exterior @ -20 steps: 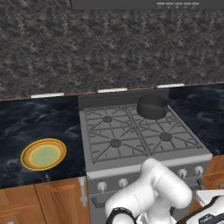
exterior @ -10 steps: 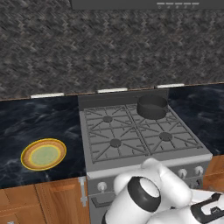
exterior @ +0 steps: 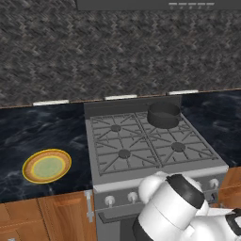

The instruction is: Retrieve the frozen meat and place it in the pot on a burner. Then turn the burner on.

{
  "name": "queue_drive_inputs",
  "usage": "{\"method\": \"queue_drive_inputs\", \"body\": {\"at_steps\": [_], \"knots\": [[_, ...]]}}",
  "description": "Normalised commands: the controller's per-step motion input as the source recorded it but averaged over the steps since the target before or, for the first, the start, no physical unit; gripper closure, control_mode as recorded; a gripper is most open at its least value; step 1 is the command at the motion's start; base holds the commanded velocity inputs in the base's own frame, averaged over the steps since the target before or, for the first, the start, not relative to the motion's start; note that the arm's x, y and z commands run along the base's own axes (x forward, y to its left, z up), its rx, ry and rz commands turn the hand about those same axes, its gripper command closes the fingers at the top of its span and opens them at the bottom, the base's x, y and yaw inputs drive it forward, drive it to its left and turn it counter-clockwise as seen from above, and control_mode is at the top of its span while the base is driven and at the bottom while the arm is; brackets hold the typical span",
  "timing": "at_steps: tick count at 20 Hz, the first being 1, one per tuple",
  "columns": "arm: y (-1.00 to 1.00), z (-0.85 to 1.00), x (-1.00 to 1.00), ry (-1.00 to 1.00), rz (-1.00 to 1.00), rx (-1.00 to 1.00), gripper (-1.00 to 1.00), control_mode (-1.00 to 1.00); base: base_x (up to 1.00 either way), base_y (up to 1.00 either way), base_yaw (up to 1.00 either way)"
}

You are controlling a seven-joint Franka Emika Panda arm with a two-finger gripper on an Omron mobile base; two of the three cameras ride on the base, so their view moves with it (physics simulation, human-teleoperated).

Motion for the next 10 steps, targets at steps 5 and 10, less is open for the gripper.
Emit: {"method": "queue_drive_inputs", "body": {"at_steps": [5, 10], "knots": [[-0.17, -0.31, 0.0, 0.0, 0.02, -0.09, -1.0, -1.0, 0.0, 0.0, 0.0], [-0.17, -0.24, 0.0, 0.0, 0.0, -0.05, -1.0, -1.0, 0.0, 0.0, 0.0]]}}
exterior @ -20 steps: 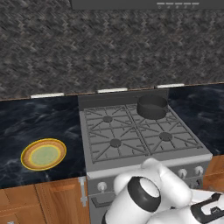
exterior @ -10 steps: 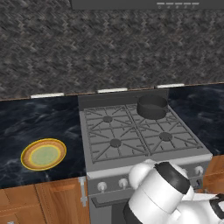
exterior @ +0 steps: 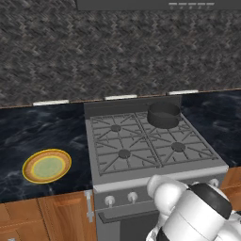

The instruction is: Retrieve the frozen meat and place it in the pot on a burner. Then turn the burner on.

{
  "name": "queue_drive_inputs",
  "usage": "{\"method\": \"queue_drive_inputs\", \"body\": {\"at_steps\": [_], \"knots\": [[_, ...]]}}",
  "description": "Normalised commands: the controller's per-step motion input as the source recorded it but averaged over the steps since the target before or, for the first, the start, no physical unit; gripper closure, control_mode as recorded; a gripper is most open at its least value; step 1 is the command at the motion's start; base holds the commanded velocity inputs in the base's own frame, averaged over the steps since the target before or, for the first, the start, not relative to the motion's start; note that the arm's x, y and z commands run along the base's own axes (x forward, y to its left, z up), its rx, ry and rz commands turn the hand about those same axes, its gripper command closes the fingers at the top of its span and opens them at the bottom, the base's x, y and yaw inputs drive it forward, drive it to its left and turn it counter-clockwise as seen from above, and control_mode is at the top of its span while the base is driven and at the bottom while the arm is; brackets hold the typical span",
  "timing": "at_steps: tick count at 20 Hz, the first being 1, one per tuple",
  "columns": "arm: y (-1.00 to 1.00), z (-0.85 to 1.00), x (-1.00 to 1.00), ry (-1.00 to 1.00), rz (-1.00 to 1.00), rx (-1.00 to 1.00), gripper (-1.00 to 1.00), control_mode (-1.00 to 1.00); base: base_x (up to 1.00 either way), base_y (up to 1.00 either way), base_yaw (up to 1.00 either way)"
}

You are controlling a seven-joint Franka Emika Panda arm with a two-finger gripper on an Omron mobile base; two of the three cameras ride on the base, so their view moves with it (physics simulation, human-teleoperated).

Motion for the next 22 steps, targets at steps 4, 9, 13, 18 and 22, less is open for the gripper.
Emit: {"method": "queue_drive_inputs", "body": {"at_steps": [4, 9, 13, 18, 22], "knots": [[-0.02, -0.03, 0.0, 0.0, 0.0, 0.0, -1.0, -1.0, 0.0, 0.0, 0.0], [-0.01, 0.0, 0.08, 0.0, 0.0, 0.0, -1.0, -1.0, 0.0, 0.0, 0.0], [-0.02, 0.0, 0.12, 0.0, 0.0, 0.0, -1.0, -1.0, 0.0, 0.0, 0.0], [0.0, 0.0, 0.0, 0.0, 0.0, 0.0, -1.0, -1.0, 0.0, 0.0, 0.0], [0.0, 0.0, 0.06, 0.0, 0.0, 0.0, -1.0, -1.0, 0.0, 0.0, 0.0]]}}
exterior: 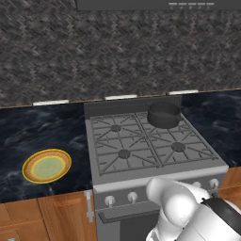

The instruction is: Retrieve the frozen meat and place it in the pot on a burner. Then turn the burner on.

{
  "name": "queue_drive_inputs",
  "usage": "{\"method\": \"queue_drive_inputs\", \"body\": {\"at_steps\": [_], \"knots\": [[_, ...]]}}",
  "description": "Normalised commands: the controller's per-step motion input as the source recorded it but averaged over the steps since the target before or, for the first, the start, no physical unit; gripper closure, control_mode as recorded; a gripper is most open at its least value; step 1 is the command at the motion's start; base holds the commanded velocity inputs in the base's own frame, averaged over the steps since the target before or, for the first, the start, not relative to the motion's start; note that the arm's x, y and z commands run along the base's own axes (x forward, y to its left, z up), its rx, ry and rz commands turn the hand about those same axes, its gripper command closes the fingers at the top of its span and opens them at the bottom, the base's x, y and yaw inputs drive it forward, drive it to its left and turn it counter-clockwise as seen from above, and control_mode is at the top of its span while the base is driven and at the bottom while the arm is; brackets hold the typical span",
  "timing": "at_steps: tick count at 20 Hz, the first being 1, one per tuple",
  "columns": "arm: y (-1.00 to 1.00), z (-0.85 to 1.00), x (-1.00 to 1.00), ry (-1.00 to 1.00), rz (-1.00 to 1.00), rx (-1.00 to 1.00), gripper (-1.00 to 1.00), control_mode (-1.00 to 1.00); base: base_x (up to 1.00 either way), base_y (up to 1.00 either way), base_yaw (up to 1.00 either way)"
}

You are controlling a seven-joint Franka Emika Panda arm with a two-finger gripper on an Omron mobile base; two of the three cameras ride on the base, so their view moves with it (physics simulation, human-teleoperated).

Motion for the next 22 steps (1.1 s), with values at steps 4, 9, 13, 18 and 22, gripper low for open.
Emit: {"method": "queue_drive_inputs", "body": {"at_steps": [4, 9, 13, 18, 22], "knots": [[0.0, 0.0, 0.04, 0.0, 0.0, 0.0, -1.0, -1.0, 0.0, 0.0, 0.0], [0.0, 0.0, 0.0, 0.0, 0.0, 0.0, -1.0, -1.0, 0.0, 0.0, 0.0], [0.0, 0.0, 0.0, 0.0, 0.0, 0.0, -1.0, -1.0, 0.0, 0.0, 0.0], [0.01, 0.0, 0.05, 0.0, 0.0, 0.0, -1.0, -1.0, 0.0, 0.0, 0.0], [0.0, 0.0, 0.16, 0.0, 0.0, 0.0, -1.0, -1.0, 0.0, 0.0, 0.0]]}}
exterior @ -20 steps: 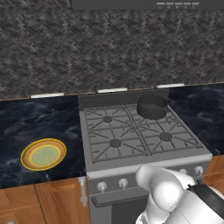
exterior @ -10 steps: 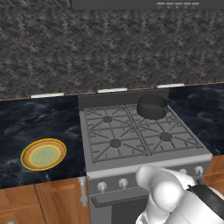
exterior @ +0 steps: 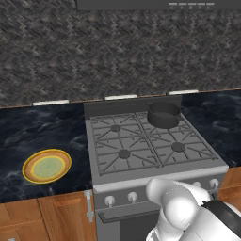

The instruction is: Retrieve the frozen meat and place it in the pot on a burner. Then turn the burner on.

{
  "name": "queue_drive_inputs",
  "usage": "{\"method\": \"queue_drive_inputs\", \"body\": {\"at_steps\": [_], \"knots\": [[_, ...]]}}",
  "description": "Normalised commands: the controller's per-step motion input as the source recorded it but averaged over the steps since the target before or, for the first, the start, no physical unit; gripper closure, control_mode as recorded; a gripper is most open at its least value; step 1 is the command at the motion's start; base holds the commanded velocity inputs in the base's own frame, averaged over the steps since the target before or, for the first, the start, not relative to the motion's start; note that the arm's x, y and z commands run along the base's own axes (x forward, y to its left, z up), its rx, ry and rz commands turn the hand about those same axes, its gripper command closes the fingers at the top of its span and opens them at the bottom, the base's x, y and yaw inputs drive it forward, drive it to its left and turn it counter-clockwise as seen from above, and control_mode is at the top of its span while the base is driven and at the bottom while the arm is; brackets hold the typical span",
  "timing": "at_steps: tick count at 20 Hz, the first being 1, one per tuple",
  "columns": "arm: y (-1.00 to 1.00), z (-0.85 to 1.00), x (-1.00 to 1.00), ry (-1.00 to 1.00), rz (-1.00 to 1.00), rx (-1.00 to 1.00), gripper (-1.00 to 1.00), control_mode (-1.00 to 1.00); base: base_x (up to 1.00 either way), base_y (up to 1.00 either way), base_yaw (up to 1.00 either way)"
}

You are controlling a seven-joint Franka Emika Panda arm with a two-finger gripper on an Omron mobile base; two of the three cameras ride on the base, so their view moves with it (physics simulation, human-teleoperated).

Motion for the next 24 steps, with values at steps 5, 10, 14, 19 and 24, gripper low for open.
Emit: {"method": "queue_drive_inputs", "body": {"at_steps": [5, 10, 14, 19, 24], "knots": [[0.02, 0.0, 0.25, 0.0, 0.0, 0.0, -1.0, -1.0, 0.0, 0.0, 0.0], [0.0, 0.0, 0.27, 0.0, 0.0, 0.0, -1.0, -1.0, 0.0, 0.0, 0.0], [0.0, 0.0, 0.11, 0.0, 0.0, 0.0, -1.0, -1.0, 0.0, 0.0, 0.0], [0.0, 0.0, 0.11, -0.01, 0.01, 0.0, -1.0, -1.0, 0.0, 0.0, 0.0], [-0.02, -0.01, 0.06, -0.02, 0.05, 0.0, -1.0, -1.0, 0.0, 0.0, 0.0]]}}
